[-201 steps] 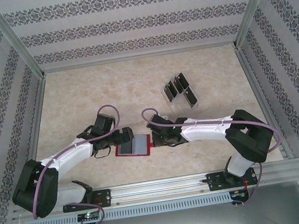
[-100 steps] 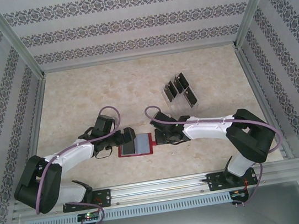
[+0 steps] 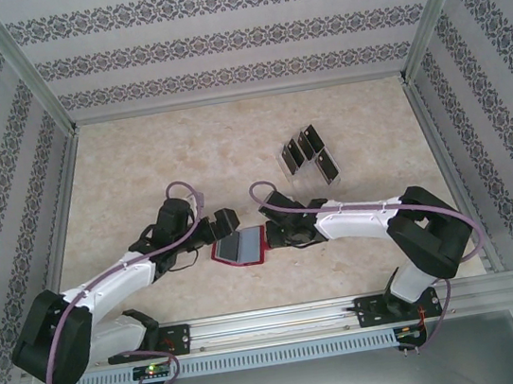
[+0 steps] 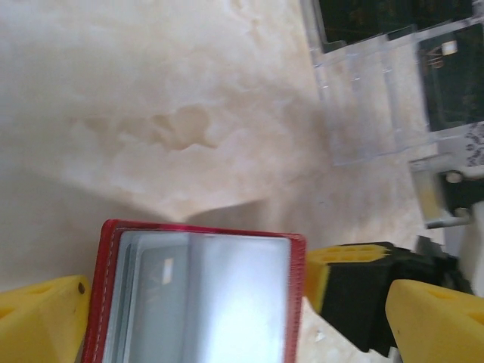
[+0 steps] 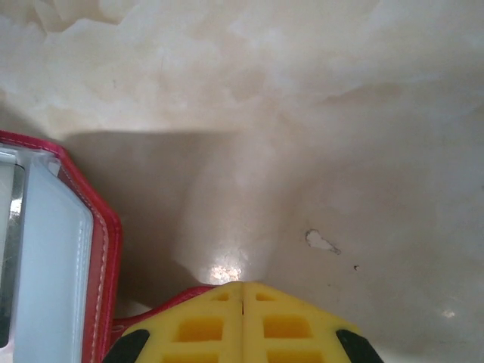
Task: Put the credit cards into the card holder
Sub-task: Close the card holder at the center of the table.
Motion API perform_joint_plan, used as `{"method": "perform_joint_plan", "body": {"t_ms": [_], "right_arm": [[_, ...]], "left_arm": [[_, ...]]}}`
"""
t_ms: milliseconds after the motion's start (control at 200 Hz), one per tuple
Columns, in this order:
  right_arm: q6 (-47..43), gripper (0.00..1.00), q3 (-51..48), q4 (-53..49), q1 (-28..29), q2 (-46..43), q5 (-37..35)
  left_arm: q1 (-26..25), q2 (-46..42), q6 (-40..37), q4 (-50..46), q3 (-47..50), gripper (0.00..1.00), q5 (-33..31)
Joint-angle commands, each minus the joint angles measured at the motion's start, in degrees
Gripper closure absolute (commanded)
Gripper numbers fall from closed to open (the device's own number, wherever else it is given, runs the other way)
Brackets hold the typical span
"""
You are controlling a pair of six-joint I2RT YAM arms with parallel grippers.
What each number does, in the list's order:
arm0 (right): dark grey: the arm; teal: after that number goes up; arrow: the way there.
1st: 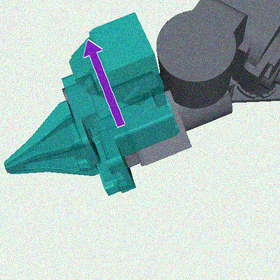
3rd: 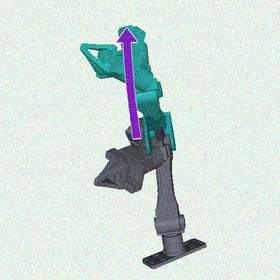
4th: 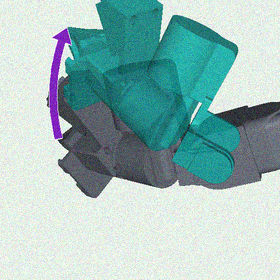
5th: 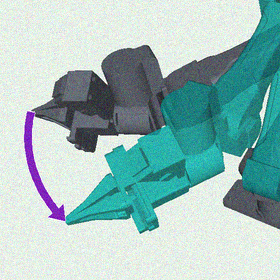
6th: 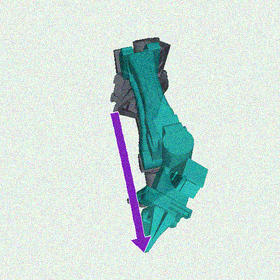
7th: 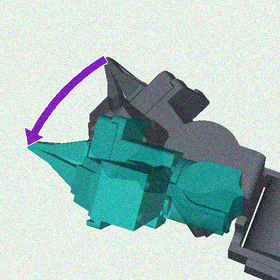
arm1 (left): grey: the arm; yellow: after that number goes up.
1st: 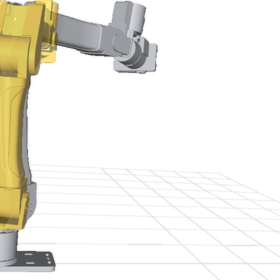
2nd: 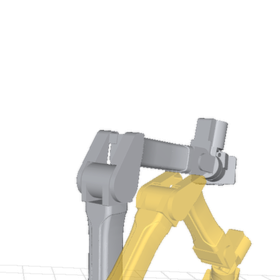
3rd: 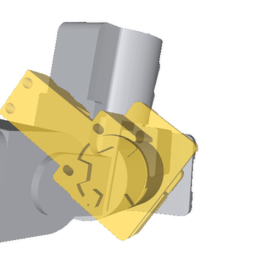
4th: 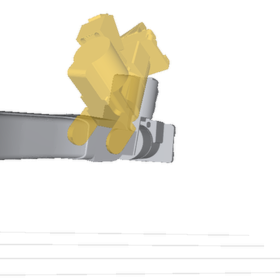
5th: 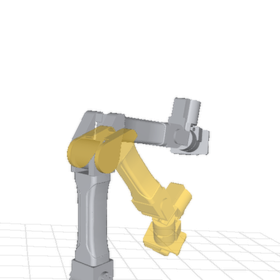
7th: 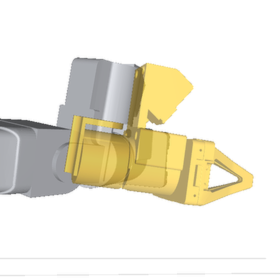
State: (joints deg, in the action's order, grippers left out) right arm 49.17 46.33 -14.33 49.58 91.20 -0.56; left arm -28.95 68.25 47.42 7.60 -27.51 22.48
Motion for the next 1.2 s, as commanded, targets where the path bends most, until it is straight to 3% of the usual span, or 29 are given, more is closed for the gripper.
{"method": "perform_joint_plan", "body": {"t_ms": [0,565,705,919,954,1049,1194], "right_arm": [[-1.0,1.0,-1.0,1.3,-0.8,-0.4,0.6],[-1.1,1.0,-6.1,0.8,-4.5,-7.2,-0.1],[-1.5,0.91,-7.6,0.0,-6.2,-10.0,0.2],[-2.6,0.91,-8.4,-0.1,-7.4,-11.7,1.0],[-2.9,0.87,-8.4,0.1,-7.4,-11.8,1.5],[-3.1,0.62,-8.9,0.7,-7.5,-12.7,2.1],[-2.4,0.57,-9.3,-0.7,-7.4,-17.5,1.7]], "left_arm": [[-1.9,0.6,3.2,5.3,0.0,0.0,1.6],[-16.3,9.4,8.6,16.2,-4.7,0.0,-7.0],[-17.4,12.7,10.2,20.0,-4.9,0.0,-8.0],[-17.2,9.6,4.9,8.9,-9.6,0.0,-12.1],[-17.0,8.6,3.8,5.7,-10.5,0.0,-13.3],[-16.2,6.6,1.4,0.0,-11.9,0.0,-15.6],[-15.6,6.8,1.7,0.8,-11.5,0.0,-14.6]]}}
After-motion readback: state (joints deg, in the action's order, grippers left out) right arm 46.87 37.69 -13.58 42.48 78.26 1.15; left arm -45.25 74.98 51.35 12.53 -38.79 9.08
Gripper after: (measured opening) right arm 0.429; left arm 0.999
